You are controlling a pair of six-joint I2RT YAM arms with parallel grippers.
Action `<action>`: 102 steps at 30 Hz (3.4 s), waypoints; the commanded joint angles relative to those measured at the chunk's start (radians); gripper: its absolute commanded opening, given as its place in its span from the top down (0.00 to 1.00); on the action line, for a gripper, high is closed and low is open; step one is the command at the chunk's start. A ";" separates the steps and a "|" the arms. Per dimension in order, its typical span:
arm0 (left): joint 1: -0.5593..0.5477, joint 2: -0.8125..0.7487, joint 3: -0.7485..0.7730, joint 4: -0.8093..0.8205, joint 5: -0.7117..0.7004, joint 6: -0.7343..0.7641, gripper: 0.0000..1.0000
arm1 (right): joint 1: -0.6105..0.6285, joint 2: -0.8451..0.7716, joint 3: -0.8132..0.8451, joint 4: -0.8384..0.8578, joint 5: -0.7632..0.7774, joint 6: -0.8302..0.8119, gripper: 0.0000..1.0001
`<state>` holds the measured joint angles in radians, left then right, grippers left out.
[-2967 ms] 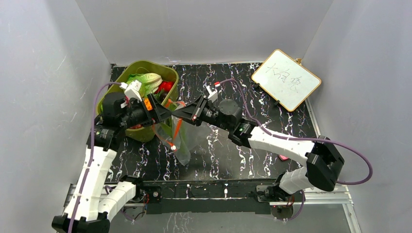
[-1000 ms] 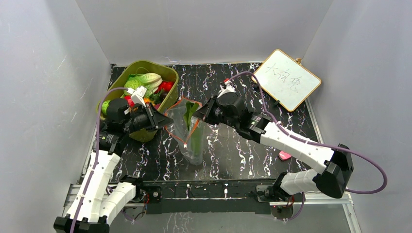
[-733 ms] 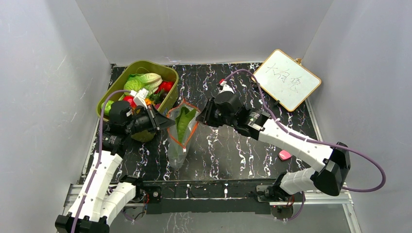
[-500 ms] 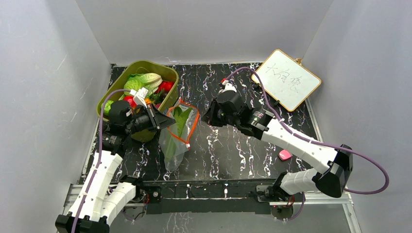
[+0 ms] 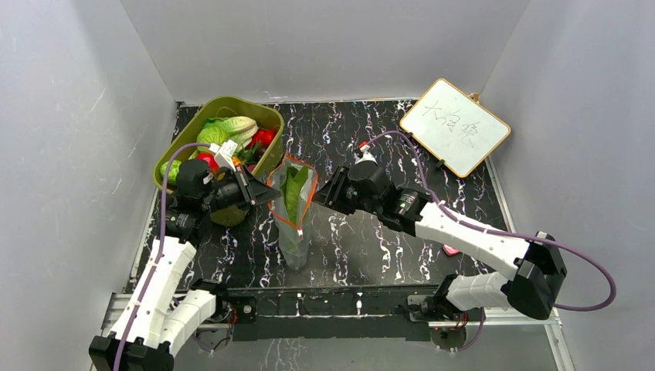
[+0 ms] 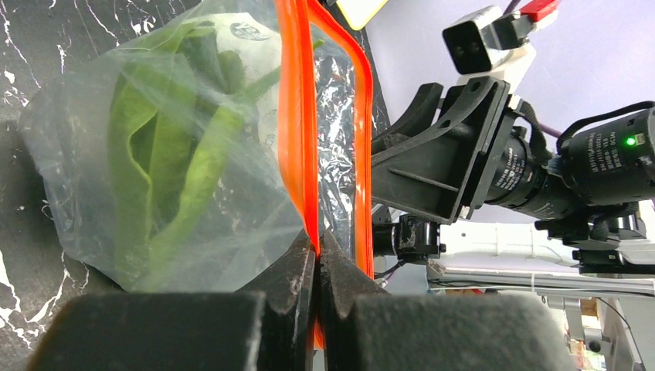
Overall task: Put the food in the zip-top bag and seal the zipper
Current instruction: Adjust the fake vegetable in the zipper food storage bag, then pick up the fake fruit from the zipper food storage bag.
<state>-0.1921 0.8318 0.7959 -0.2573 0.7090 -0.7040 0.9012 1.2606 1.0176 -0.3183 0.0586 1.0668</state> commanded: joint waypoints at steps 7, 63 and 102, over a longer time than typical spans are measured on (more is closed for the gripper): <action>0.001 -0.011 -0.009 0.025 0.038 -0.003 1.00 | 0.001 -0.052 -0.032 0.186 0.046 0.114 0.61; 0.000 0.265 0.446 -0.380 -0.651 0.394 0.02 | 0.039 -0.090 0.102 -0.026 0.124 -0.204 1.00; 0.288 0.542 0.353 -0.187 -0.851 0.442 0.29 | 0.039 -0.081 0.167 -0.012 0.079 -0.269 1.00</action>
<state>0.0898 1.4483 1.1572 -0.4423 -0.1734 -0.2413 0.9360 1.1893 1.1385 -0.3923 0.1139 0.8112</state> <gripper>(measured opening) 0.758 0.009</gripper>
